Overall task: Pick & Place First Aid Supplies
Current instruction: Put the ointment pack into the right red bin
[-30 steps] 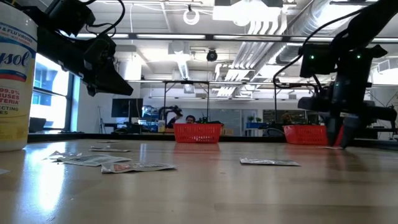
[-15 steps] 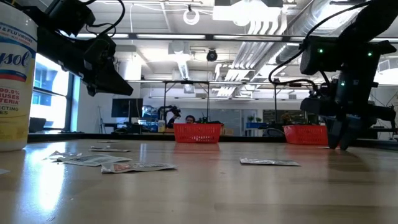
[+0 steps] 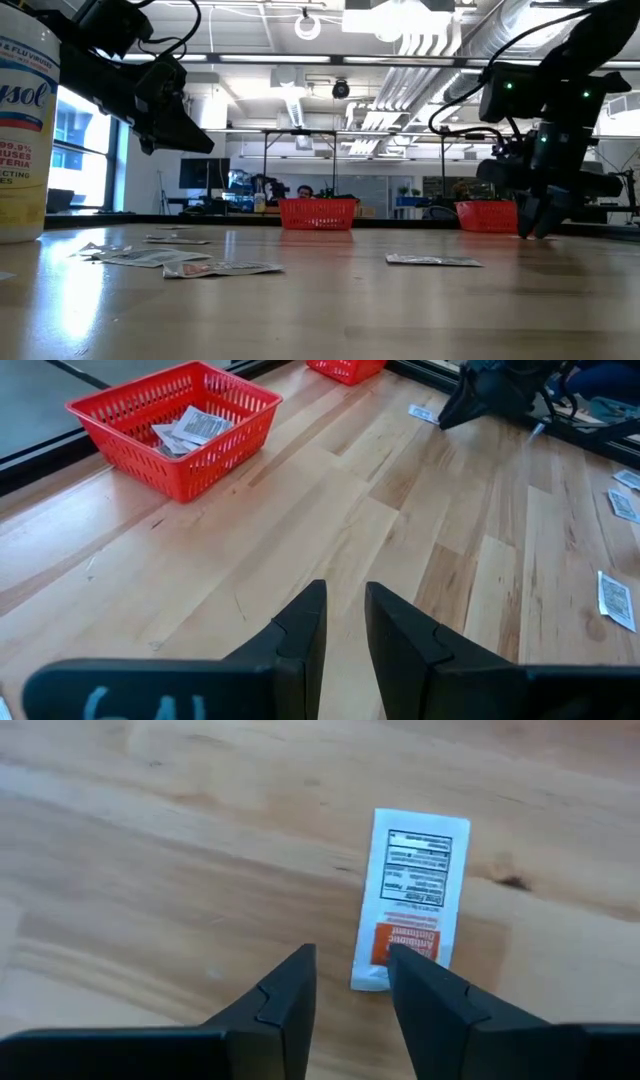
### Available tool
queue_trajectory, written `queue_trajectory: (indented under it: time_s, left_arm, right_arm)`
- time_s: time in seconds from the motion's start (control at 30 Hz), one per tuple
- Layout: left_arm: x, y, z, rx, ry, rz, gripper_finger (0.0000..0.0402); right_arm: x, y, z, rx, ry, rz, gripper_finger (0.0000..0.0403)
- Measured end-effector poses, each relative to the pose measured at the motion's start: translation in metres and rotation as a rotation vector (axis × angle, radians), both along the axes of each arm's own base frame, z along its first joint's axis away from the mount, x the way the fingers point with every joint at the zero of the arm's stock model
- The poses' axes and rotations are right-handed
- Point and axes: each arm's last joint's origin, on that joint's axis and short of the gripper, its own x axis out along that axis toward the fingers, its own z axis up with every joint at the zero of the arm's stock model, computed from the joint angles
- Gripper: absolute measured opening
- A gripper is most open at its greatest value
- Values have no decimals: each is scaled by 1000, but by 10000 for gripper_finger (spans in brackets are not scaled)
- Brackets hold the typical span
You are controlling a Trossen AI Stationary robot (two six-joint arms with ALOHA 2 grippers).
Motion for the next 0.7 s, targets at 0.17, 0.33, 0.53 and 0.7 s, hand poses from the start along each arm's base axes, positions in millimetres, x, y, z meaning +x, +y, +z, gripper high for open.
queue_trajectory:
  time_s: [0.17,0.33,0.53,0.7]
  left_arm:
    - [0,0,0,0,0,0,71]
    - [0,0,0,0,0,0,71]
    - [0,0,0,0,0,0,71]
    - [0,0,0,0,0,0,71]
  right_arm:
    - [-4,1,-9,-7,49,35,104]
    - [-5,1,-13,-9,94,73,73]
    - [-6,1,-13,-6,100,62,23]
    - [-5,1,-13,3,89,50,4]
